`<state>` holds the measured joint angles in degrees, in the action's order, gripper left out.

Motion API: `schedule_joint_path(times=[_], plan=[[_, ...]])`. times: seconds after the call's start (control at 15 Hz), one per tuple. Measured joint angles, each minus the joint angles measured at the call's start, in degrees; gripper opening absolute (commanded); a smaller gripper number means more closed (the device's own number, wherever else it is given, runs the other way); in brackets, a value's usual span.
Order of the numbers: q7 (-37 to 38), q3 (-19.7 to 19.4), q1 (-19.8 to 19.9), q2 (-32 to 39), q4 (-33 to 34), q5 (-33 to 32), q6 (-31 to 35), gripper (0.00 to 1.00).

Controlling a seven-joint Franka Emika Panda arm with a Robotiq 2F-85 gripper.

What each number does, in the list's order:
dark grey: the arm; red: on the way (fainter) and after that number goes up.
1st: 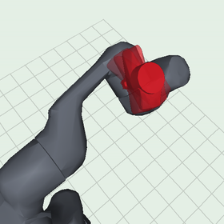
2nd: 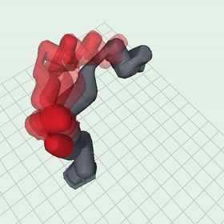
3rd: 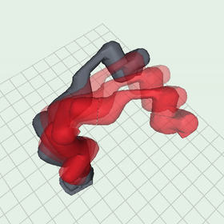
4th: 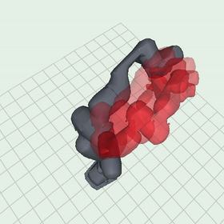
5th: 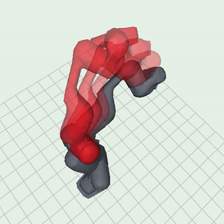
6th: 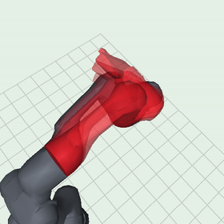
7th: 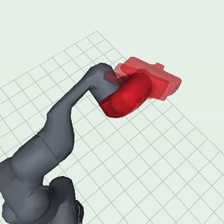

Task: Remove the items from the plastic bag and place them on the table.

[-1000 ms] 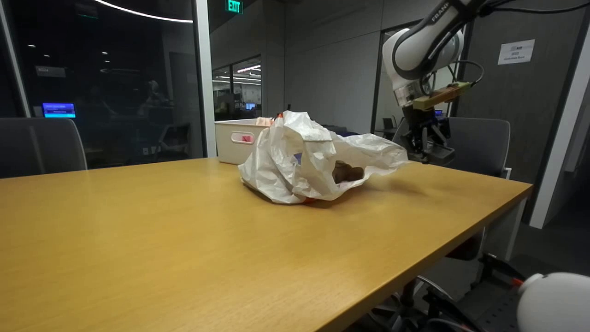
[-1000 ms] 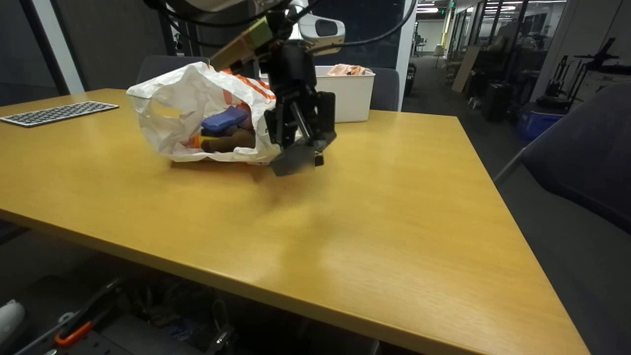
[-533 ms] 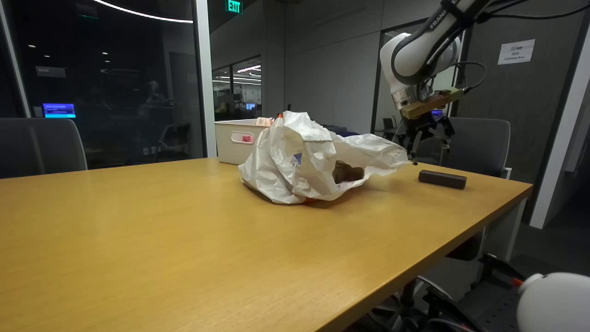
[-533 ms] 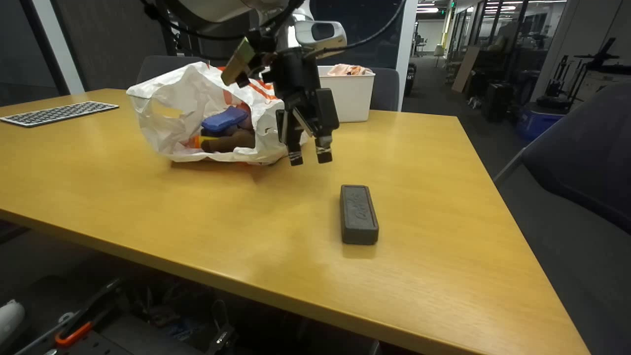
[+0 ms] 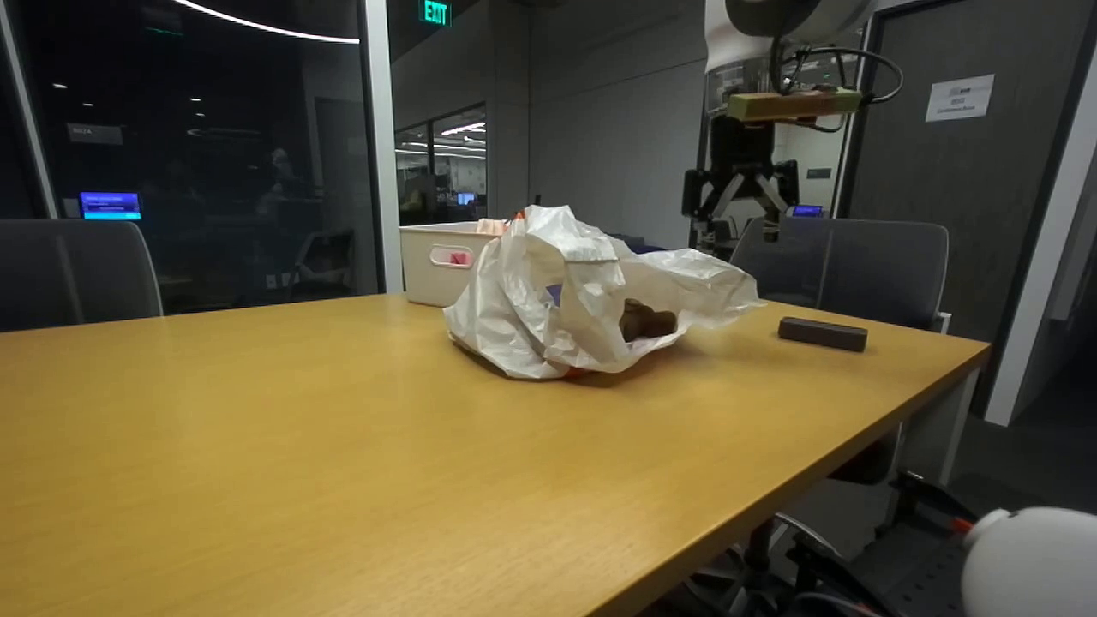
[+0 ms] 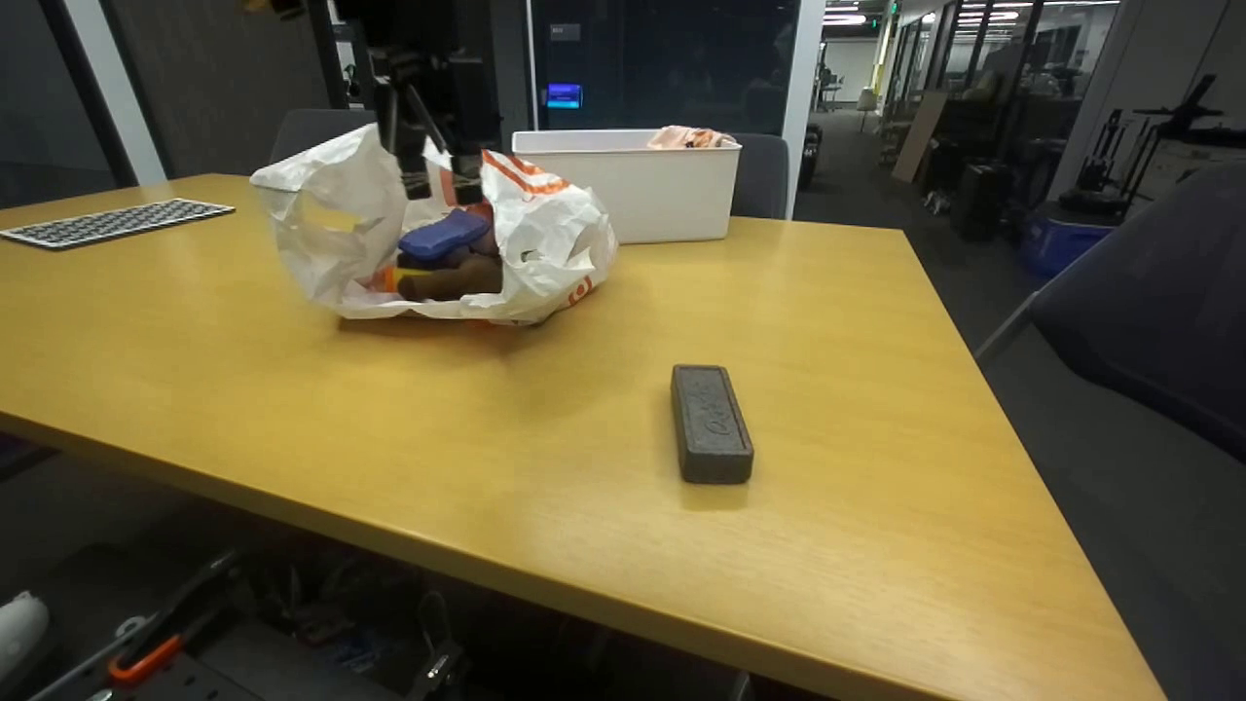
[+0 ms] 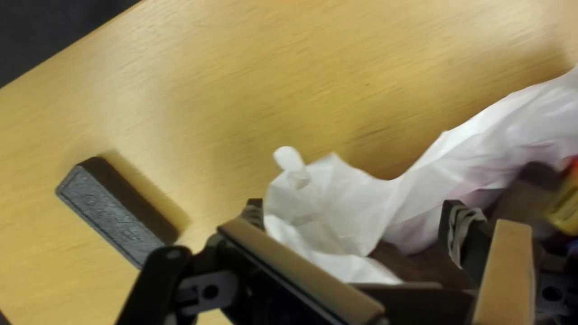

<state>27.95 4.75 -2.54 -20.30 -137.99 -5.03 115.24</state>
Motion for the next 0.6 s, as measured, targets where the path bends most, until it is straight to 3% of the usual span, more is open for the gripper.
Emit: schedule_joint_path(times=[0.27, 0.6], plan=[[-6.0, 3.3, -4.2, 0.1, -0.5, 5.8, 4.4, 1.00], [-10.9, 3.2, -4.5, 9.4, 2.9, 9.0, 13.2, 1.00]])
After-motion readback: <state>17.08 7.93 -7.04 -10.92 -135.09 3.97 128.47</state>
